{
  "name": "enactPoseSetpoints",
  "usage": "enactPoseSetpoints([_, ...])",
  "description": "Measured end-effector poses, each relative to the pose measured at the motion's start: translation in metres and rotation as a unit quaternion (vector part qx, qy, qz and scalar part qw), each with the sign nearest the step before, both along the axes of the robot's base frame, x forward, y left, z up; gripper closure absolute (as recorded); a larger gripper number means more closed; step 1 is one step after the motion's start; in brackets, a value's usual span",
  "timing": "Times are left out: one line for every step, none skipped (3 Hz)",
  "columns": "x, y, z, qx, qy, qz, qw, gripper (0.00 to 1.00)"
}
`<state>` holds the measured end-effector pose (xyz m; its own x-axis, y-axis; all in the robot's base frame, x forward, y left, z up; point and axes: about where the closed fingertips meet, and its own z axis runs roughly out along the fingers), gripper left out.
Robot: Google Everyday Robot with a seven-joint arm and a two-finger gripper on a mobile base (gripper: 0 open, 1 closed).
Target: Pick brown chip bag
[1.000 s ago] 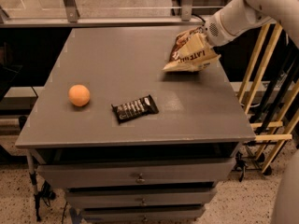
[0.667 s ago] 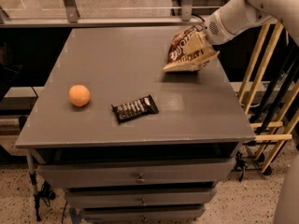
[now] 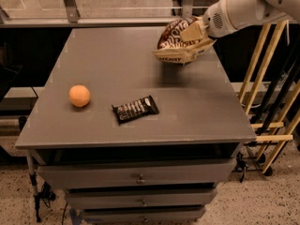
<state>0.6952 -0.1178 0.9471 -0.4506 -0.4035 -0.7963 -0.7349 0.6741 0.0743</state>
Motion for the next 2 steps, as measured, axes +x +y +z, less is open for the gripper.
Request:
enactPoseSetpoints([-0.011,0.008,0.038,0.032,-0.060,0.026,0.9973,1.00])
enactPoseSetpoints([-0.020,0.008,0.062,0.055,-0.101,0.040,0.9926,1.00])
